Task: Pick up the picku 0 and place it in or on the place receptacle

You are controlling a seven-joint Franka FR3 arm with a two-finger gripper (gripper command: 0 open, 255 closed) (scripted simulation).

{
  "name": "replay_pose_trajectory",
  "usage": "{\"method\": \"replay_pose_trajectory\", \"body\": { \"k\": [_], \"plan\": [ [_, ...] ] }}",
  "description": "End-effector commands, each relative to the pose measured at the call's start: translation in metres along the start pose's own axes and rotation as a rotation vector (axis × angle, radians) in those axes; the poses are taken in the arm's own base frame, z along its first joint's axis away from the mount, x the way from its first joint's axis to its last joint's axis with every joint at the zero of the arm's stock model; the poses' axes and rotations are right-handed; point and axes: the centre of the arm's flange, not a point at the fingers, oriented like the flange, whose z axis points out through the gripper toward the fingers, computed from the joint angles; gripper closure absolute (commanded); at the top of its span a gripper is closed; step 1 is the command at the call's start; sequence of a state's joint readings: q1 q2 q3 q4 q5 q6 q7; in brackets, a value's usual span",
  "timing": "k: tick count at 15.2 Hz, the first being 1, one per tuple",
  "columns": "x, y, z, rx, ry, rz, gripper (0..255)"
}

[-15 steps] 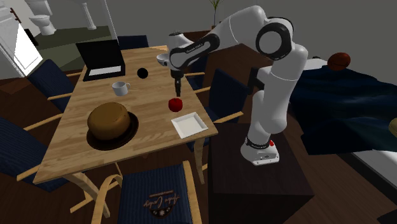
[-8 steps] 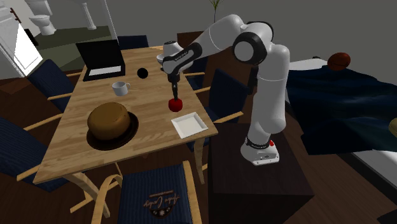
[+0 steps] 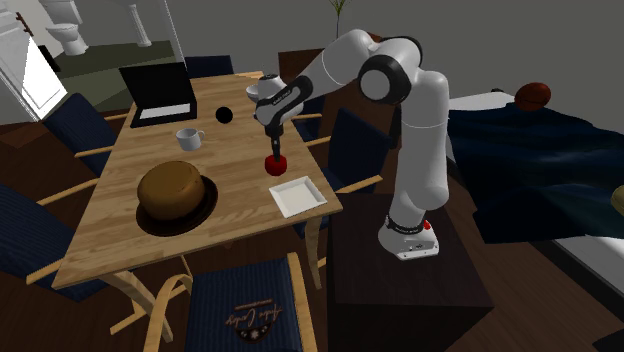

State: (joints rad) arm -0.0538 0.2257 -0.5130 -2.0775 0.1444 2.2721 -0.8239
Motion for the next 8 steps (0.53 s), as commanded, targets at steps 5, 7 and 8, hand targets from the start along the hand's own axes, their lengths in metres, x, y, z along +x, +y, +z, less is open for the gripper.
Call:
{"method": "replay_pose_trajectory", "body": {
  "k": [5,7,8],
  "plan": [
    [0.0004,-0.0002,0.0012,0.0,0.0,0.0,0],
    [0.0005,-0.0002,0.0012,0.0,0.0,0.0,255],
    [0.0005,-0.0002,0.0012,0.0,0.0,0.0,255]
  ]
}}
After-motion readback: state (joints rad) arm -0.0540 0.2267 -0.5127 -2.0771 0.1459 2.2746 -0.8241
